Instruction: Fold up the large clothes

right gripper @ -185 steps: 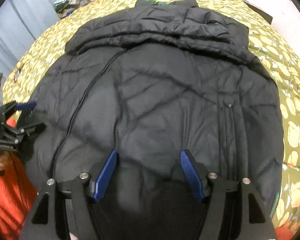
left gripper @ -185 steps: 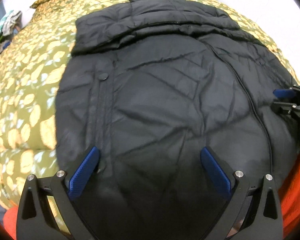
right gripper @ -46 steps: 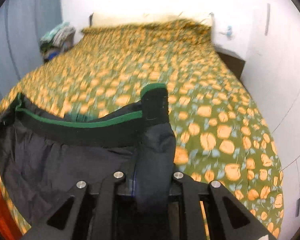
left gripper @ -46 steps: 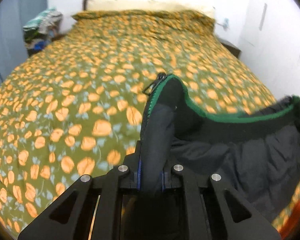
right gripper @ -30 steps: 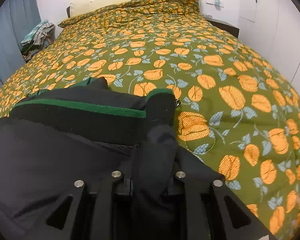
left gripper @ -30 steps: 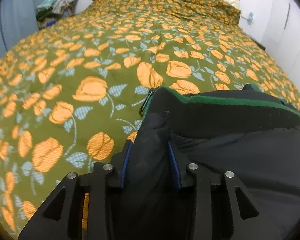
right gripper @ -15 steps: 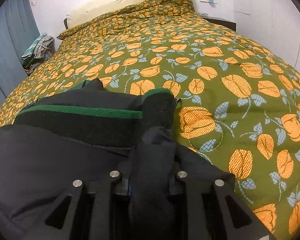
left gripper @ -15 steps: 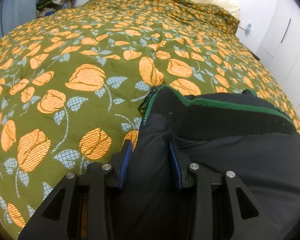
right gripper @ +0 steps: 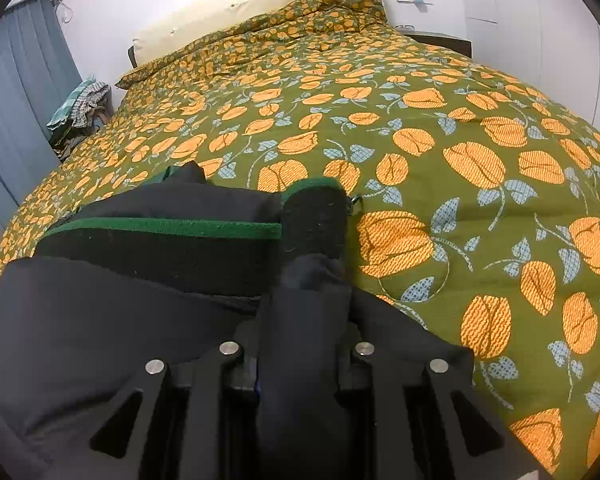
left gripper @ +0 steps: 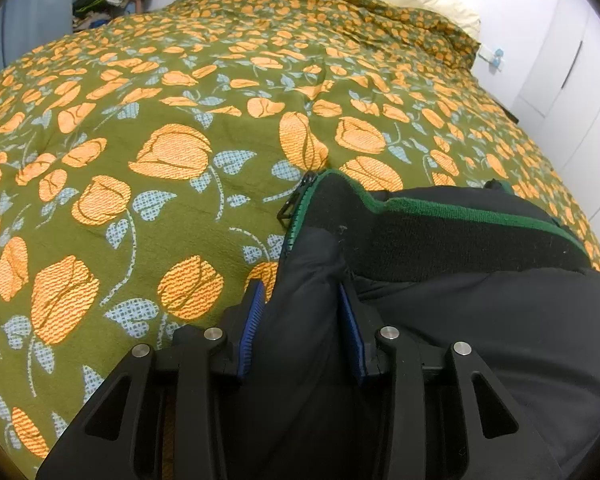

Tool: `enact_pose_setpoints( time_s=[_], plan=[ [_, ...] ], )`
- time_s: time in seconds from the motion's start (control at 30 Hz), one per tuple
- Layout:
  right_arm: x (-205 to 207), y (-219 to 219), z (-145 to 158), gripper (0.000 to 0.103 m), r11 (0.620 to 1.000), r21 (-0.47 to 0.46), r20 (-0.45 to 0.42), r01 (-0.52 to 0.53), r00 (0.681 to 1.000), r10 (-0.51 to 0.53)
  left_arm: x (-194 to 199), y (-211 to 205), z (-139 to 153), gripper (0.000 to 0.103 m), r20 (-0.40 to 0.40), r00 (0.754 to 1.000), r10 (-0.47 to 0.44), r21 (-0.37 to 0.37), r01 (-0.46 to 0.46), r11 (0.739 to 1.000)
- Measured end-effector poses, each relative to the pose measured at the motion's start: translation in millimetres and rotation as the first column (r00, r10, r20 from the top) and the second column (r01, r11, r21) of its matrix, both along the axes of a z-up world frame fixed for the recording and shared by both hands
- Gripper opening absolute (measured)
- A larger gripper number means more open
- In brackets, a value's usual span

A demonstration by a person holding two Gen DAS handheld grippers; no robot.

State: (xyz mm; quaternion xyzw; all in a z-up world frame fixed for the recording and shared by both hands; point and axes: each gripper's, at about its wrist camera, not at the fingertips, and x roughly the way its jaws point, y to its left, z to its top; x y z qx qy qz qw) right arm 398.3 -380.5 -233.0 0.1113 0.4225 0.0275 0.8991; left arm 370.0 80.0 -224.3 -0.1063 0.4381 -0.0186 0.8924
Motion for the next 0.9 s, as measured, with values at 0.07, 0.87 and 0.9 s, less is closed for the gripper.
enact_pose_setpoints(
  time_s=[0.07, 0.87, 0.9],
  plan=[
    [0, 0, 0, 0.022, 1.0, -0.001, 0.0, 0.001, 1.0, -0.001, 0, -3, 4, 0.046, -0.017, 1.0, 0.003, 0.032, -0.003, 0.999],
    [-177, 10, 121, 0.059, 0.973, 0.155, 0.201, -0.171, 0.97, 0.139, 9, -179, 71, 0.074, -0.119, 0.925, -0.36, -0.004, 0.362, 0.932],
    [-189, 13, 119, 0.06, 0.97, 0.167, 0.216, -0.175, 0.967, 0.137, 16, -180, 61, 0.075, -0.129, 0.929, -0.348, 0.003, 0.351, 0.936]
  ],
)
